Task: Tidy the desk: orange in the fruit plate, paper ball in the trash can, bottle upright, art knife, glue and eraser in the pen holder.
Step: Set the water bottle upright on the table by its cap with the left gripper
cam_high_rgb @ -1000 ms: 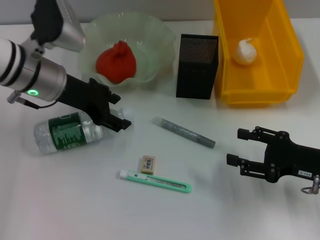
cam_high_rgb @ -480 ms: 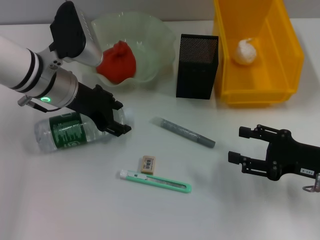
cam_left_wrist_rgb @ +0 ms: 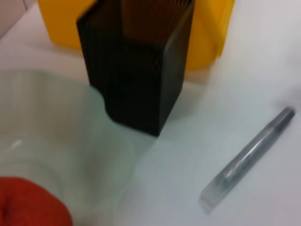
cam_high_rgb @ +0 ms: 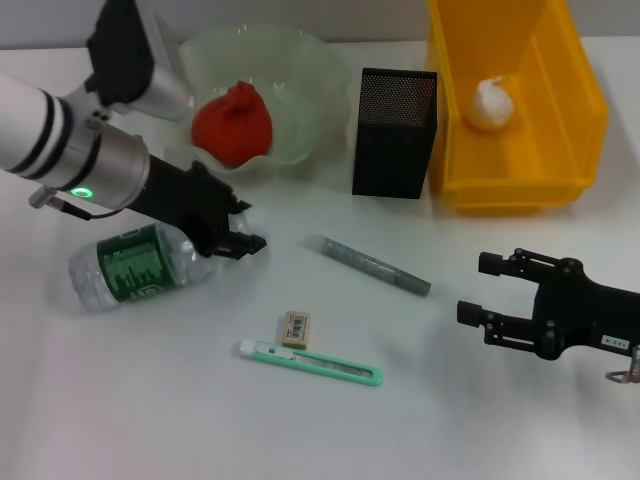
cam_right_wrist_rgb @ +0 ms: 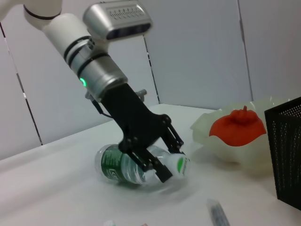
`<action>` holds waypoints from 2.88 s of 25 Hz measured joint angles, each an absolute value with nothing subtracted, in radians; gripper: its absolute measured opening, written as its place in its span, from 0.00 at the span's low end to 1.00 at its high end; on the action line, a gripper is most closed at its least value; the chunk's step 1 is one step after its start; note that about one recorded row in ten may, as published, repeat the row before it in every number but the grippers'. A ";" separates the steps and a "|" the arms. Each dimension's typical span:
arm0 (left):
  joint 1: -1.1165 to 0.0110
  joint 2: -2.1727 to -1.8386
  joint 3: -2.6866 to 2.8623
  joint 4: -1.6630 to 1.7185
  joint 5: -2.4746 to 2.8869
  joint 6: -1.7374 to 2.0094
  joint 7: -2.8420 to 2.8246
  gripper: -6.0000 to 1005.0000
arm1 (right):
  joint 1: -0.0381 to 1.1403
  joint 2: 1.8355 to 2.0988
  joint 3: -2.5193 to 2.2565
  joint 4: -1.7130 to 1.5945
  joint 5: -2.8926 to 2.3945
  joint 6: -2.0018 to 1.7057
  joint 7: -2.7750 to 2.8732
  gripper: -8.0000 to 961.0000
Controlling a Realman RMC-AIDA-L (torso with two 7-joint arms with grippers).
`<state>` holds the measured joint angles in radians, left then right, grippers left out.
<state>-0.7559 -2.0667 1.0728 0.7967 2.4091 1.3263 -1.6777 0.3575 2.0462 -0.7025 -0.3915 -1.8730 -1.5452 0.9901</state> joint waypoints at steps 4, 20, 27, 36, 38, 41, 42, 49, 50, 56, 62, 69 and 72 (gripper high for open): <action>-0.699 -2.063 1.036 0.892 2.339 1.391 -1.650 0.46 | 0.360 2.046 -0.702 -0.388 -1.873 -1.550 0.991 0.79; -0.582 -2.026 0.800 0.956 2.088 1.525 -1.515 0.44 | 0.370 2.046 -0.703 -0.395 -1.873 -1.566 1.006 0.79; -0.567 -2.023 0.742 0.937 2.065 1.533 -1.491 0.44 | 0.373 2.049 -0.703 -0.396 -1.873 -1.567 1.009 0.79; -0.555 -2.018 0.664 0.863 2.032 1.523 -1.442 0.44 | 0.374 2.051 -0.703 -0.396 -1.874 -1.571 1.018 0.79; -0.554 -2.018 0.650 0.839 2.030 1.516 -1.421 0.44 | 0.375 2.051 -0.703 -0.396 -1.875 -1.574 1.022 0.79; -0.554 -2.021 0.640 0.817 2.025 1.500 -1.398 0.44 | 0.376 2.050 -0.704 -0.396 -1.876 -1.580 1.027 0.79; -0.554 -2.027 0.634 0.808 2.019 1.490 -1.381 0.44 | 0.377 2.048 -0.704 -0.396 -1.877 -1.581 1.029 0.79; -0.544 -2.041 0.629 0.802 1.990 1.467 -1.350 0.45 | 0.380 2.047 -0.704 -0.396 -1.879 -1.583 1.032 0.79; -0.543 -2.041 0.629 0.801 1.986 1.467 -1.349 0.45 | 0.380 2.046 -0.704 -0.396 -1.879 -1.583 1.032 0.79; -0.539 -2.036 0.629 0.793 1.971 1.465 -1.348 0.45 | 0.381 2.045 -0.704 -0.396 -1.878 -1.583 1.032 0.79; -0.538 -2.038 0.629 0.791 1.968 1.457 -1.345 0.45 | 0.382 2.045 -0.704 -0.396 -1.875 -1.582 1.032 0.79; -0.538 -2.043 0.629 0.782 1.967 1.448 -1.337 0.45 | 0.382 2.045 -0.704 -0.396 -1.874 -1.582 1.038 0.79; -0.538 -2.043 0.629 0.782 1.967 1.448 -1.337 0.45 | 0.382 2.045 -0.704 -0.397 -1.874 -1.581 1.039 0.79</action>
<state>-0.5376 -2.0428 0.6289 0.7822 1.9673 1.4478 -1.3370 0.3820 2.0447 -0.7040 -0.3974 -1.8738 -1.5812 1.0390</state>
